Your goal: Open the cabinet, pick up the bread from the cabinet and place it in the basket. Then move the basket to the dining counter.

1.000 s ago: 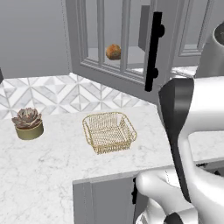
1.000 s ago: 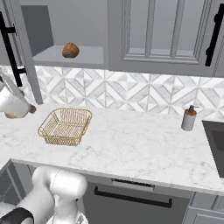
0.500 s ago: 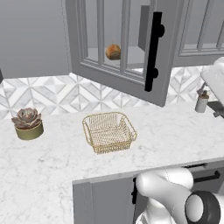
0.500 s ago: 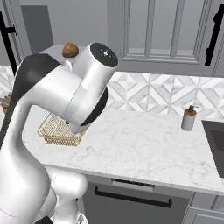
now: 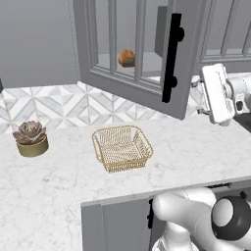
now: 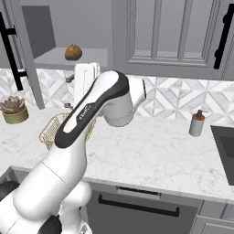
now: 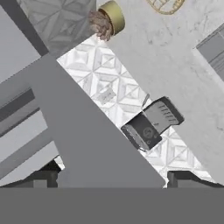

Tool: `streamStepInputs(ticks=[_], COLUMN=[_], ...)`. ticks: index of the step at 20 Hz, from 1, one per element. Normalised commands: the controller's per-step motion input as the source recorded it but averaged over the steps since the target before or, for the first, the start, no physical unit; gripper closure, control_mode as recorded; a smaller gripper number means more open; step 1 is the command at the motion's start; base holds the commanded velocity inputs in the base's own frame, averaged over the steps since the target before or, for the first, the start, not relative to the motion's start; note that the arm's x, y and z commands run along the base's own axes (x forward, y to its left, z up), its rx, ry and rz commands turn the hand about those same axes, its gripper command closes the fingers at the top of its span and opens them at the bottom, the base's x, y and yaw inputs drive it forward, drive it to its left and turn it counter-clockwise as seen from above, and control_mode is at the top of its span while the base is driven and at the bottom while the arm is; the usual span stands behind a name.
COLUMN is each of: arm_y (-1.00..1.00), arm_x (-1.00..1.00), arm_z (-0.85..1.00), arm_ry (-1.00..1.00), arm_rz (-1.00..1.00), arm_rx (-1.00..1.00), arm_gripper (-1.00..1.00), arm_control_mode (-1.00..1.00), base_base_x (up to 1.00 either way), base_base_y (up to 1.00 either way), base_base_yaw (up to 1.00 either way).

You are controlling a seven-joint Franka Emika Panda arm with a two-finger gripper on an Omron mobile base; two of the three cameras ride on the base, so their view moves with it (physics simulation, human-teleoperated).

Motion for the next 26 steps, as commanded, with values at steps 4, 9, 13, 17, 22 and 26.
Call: streamStepInputs(ticks=[4, 9, 13, 17, 22, 26], arm_y=[0.73, 1.00, 1.00, 1.00, 1.00, 0.88], arm_x=[0.81, 0.00, -0.38, -0.56, -0.42, -0.01], arm_z=[0.54, 0.09, 0.17, 0.18, -0.02, -0.15], arm_ry=[0.01, -0.01, -0.10, -0.15, -0.07, 0.00], arm_rz=[0.23, 0.26, 0.06, -0.07, -0.16, -0.09], arm_rx=[0.14, -0.25, -0.42, -0.28, -0.17, -0.08], arm_gripper=[-1.00, -1.00, -1.00, -1.00, -1.00, -1.00], arm_control_mode=[-1.00, -1.00, -1.00, -1.00, -1.00, -1.00], base_base_x=[0.00, 0.00, 0.00, 0.00, 0.00, 0.00], base_base_y=[0.00, 0.00, 0.00, 0.00, 0.00, 0.00], base_base_yaw=[0.00, 0.00, 0.00, 0.00, 0.00, 0.00])
